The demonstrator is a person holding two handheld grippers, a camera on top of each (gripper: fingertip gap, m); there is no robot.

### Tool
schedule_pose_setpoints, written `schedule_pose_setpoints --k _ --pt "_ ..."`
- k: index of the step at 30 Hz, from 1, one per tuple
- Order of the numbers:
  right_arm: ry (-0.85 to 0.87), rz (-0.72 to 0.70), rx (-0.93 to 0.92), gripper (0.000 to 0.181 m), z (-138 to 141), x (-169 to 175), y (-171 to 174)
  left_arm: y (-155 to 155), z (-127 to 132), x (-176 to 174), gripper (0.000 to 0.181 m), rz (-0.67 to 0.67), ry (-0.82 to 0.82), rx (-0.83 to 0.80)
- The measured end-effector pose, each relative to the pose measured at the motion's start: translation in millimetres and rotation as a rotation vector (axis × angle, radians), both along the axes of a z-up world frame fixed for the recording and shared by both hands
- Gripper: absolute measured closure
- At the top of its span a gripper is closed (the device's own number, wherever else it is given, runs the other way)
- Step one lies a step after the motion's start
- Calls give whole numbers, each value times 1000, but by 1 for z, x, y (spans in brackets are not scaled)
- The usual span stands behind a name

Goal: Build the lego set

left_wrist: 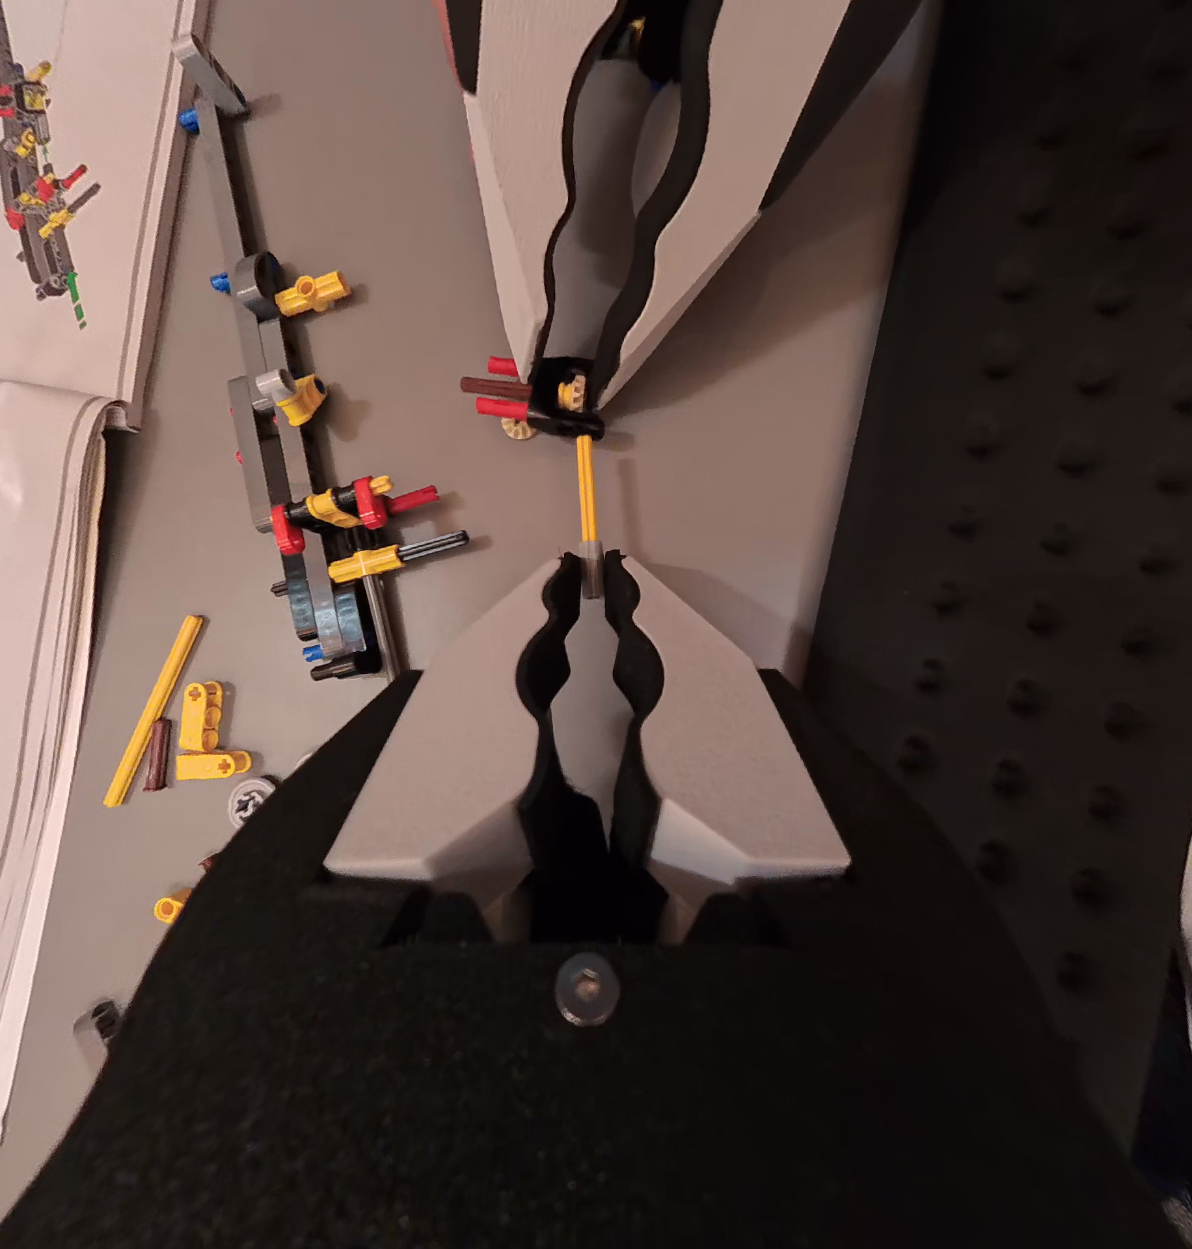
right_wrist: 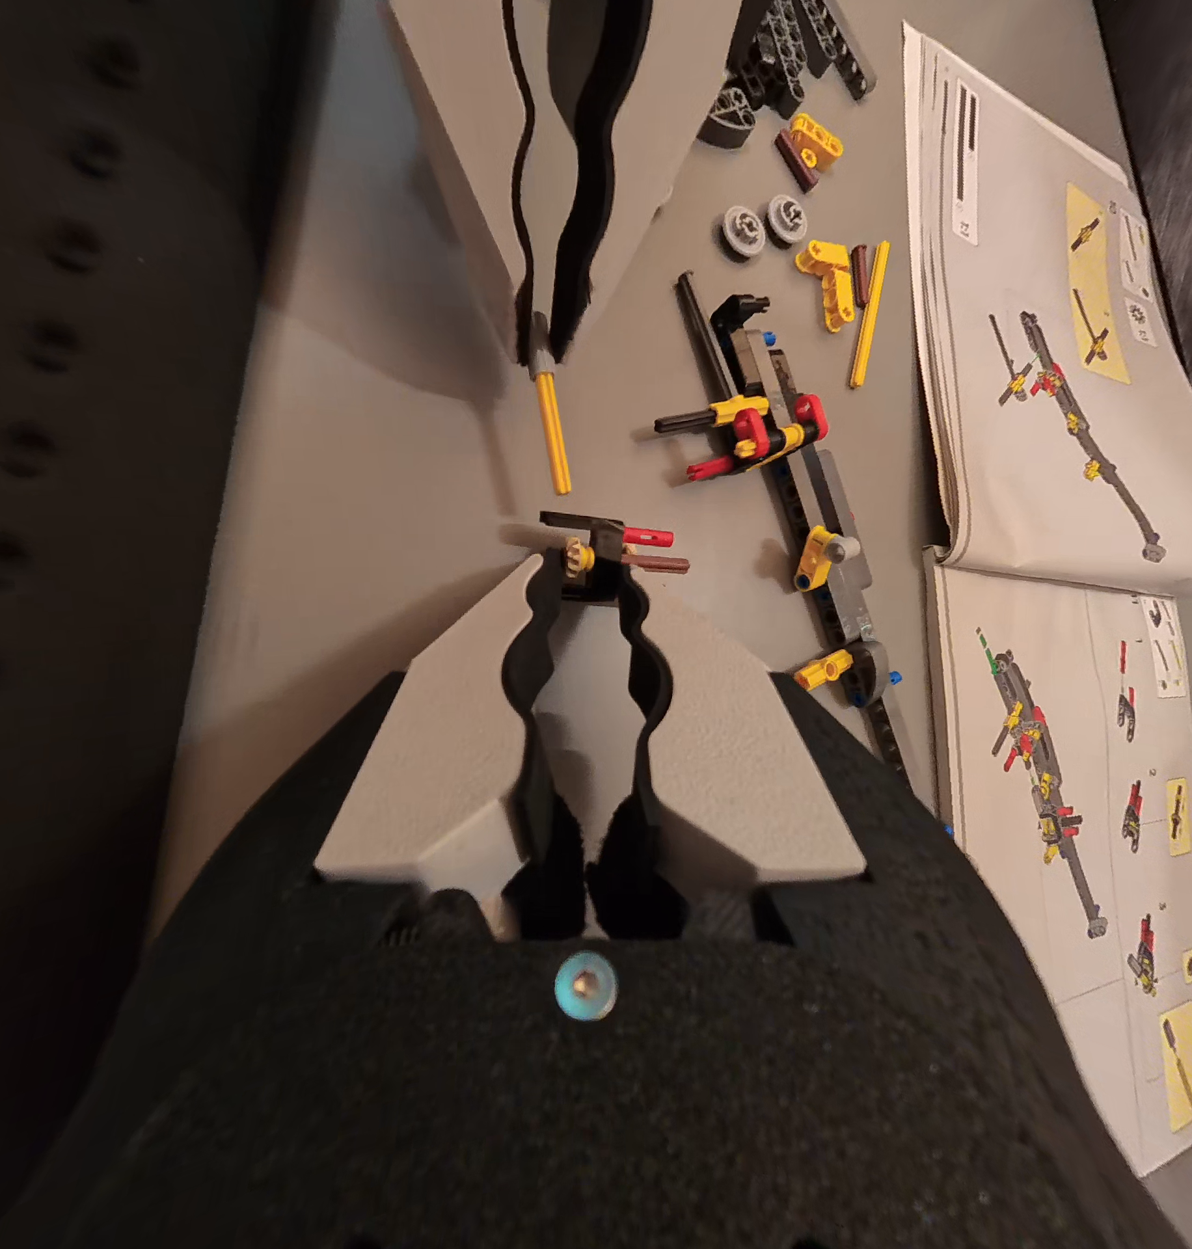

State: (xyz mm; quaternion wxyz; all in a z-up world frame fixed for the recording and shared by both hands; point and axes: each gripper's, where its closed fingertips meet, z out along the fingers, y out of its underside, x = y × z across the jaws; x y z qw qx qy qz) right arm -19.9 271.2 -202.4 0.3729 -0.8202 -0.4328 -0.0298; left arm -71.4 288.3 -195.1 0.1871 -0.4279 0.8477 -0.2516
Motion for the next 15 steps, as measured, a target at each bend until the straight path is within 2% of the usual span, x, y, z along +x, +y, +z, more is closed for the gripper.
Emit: schedule_pose_setpoints --k 7,11,15 --pt "-1 17 0 165 1 -5 0 -5 -4 -1 176 -25 12 9" --pt "-49 24 5 165 -1 -5 0 -4 -6 -1 176 -39 31 20" --pt "-132 47 15 166 -4 -7 -1 -7 -8 -2 176 -47 80 -47"
